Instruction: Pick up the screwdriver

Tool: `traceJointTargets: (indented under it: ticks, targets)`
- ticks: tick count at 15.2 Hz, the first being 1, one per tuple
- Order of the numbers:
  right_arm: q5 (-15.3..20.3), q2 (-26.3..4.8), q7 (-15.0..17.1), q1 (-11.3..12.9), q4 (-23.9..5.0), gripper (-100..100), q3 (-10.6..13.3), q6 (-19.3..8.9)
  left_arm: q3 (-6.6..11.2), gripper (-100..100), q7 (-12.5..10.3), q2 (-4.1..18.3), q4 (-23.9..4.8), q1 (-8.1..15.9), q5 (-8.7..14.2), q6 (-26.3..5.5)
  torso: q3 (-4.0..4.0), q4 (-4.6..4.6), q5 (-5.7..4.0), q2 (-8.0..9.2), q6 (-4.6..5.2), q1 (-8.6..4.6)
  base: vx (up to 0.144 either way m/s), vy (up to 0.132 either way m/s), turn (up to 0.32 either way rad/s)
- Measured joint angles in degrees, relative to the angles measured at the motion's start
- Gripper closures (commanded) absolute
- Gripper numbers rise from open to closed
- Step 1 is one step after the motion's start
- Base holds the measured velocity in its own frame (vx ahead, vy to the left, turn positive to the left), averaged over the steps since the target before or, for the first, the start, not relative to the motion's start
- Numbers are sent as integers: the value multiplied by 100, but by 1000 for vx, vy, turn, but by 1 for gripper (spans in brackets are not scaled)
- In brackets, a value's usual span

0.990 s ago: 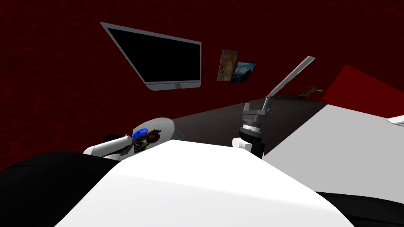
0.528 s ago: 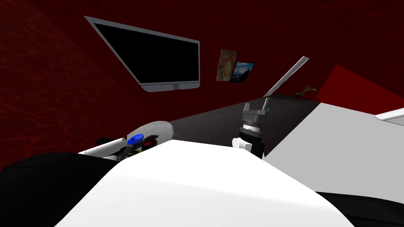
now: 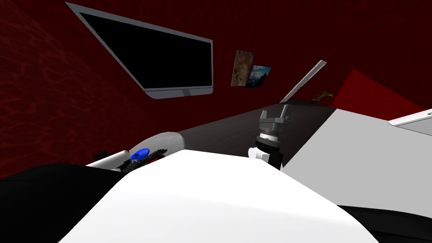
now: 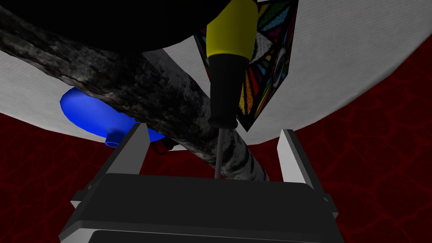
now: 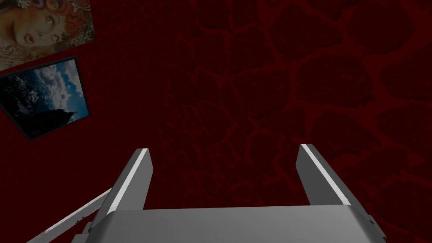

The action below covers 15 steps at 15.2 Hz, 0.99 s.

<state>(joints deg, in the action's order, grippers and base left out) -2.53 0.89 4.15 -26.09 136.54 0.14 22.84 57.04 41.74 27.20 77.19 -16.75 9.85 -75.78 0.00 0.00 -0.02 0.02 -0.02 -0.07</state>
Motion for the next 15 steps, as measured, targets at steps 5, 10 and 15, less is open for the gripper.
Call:
traceJointTargets:
  ticks: [5, 10, 15]
  targets:
    - [0, 0, 0, 0, 0, 0, 0, 0, 496, -100, 419, -71, -262, 126, -157, 194, 4, 2, -1, 7, 0, -6, 17, -12, -36]
    - [0, 0, 0, 0, 0, 0, 0, 0, 1046, -100, 899, -132, -573, 257, -314, 418, 3, 1, -2, 5, -1, -6, 25, -9, -44]
    - [0, 0, 0, 0, 0, 0, 0, 0, 1498, 100, 1302, -219, -785, 380, -474, 583, 4, 2, -2, 6, 0, -4, 19, -7, -35]
